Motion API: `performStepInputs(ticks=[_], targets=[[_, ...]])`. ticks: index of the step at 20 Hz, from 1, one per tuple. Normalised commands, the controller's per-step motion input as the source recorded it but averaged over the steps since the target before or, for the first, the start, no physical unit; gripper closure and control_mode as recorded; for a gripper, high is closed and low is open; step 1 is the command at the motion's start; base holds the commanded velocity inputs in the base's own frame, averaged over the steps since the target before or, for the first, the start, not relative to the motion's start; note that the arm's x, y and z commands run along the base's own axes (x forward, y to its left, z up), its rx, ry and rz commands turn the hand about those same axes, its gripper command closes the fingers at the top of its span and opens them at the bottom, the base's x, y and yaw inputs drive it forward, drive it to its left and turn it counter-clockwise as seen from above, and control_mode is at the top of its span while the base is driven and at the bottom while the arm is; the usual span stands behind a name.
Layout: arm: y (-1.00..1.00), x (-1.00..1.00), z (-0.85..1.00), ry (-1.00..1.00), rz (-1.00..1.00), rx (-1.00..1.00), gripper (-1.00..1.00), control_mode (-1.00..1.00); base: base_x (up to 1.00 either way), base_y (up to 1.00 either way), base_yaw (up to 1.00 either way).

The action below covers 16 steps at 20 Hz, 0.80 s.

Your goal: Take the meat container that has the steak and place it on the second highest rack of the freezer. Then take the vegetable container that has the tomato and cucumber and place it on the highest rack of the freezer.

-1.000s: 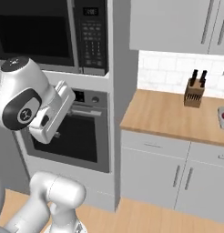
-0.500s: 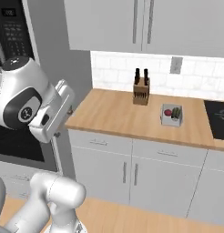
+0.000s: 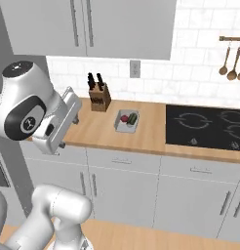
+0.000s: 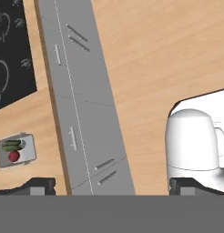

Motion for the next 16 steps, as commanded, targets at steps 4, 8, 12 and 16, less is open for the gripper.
performStepInputs(ticks=[4,8,12,16], targets=[[0.00,0.00,0.00,0.00,0.00,0.00,-1.00,1.00,0.58,-0.50,0.09],[0.00,0.00,0.00,0.00,0.00,0.00,-1.00,1.00,0.56,-0.41,0.15],[0.00,0.00,0.00,0.00,0.00,0.00,-1.00,1.00,0.57,-0.35,0.16],[0.00,0.00,0.00,0.00,0.00,0.00,-1.00,1.00,0.53,-0.32,0.17]])
